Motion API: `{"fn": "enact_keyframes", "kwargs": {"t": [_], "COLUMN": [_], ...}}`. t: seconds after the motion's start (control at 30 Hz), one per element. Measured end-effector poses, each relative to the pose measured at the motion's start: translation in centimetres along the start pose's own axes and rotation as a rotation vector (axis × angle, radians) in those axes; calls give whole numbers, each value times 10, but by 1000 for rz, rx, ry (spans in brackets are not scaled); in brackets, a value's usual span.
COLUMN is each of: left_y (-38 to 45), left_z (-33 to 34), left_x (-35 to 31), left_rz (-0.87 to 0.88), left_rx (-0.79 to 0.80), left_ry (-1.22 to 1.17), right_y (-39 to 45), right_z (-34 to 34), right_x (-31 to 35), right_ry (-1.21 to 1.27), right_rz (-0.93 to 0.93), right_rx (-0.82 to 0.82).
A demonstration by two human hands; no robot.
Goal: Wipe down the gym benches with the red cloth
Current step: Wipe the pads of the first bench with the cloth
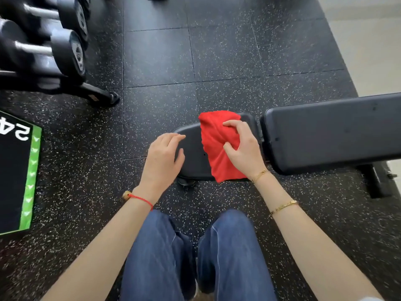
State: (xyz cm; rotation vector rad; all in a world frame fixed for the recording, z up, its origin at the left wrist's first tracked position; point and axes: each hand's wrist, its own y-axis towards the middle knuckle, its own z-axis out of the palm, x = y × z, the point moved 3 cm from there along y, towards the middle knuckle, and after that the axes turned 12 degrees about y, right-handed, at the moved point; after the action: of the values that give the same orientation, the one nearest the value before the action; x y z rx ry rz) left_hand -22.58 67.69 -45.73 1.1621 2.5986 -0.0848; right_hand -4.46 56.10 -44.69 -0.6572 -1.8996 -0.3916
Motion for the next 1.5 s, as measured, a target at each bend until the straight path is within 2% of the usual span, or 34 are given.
{"fn": "enact_keyframes", "kwargs": {"t": [0.13, 0.27, 0.33, 0.43, 0.5, 0.7, 0.83, 0.93, 1.0, 1.1, 1.17, 1.23, 1.33, 1.5], "left_y": [8, 15, 18, 20, 21, 21, 21, 21, 21, 21, 21, 19, 17, 17], "left_z": [63, 110, 127, 145, 152, 160, 162, 163, 164, 165, 166, 166, 166, 167], "left_x": [18, 35, 41, 48, 52, 51, 50, 50, 50, 51, 52, 53, 52, 50], "left_rz": [17, 30, 39, 32, 36, -11, -20, -22, -29, -26, -21, -10, -6, -22], "left_rx": [-43, -116, -160, -207, -233, -282, -291, -298, -302, -306, -309, -305, -300, -305], "left_ry": [24, 46, 57, 59, 61, 63, 56, 62, 62, 61, 53, 43, 40, 49], "right_y": [15, 24, 25, 28, 28, -2, 18, 53, 51, 11, -14, -12, 20, 48], "right_z": [21, 32, 49, 75, 81, 70, 33, 34, 53, 76, 69, 45, 22, 56], "right_x": [-60, -101, -110, -129, -138, -151, -165, -158, -149, -144, -149, -156, -162, -148], "right_ry": [-66, -582, -684, -812, -866, -831, -784, -732, -724, -724, -690, -652, -715, -740], "right_rz": [-68, -241, -345, -292, -234, -282, -124, -7, -41, -223, -300, -284, -192, -132], "right_rx": [40, -94, -24, 119, 122, 127, 102, 73, 82, 120, 180, 233, 178, 134]}}
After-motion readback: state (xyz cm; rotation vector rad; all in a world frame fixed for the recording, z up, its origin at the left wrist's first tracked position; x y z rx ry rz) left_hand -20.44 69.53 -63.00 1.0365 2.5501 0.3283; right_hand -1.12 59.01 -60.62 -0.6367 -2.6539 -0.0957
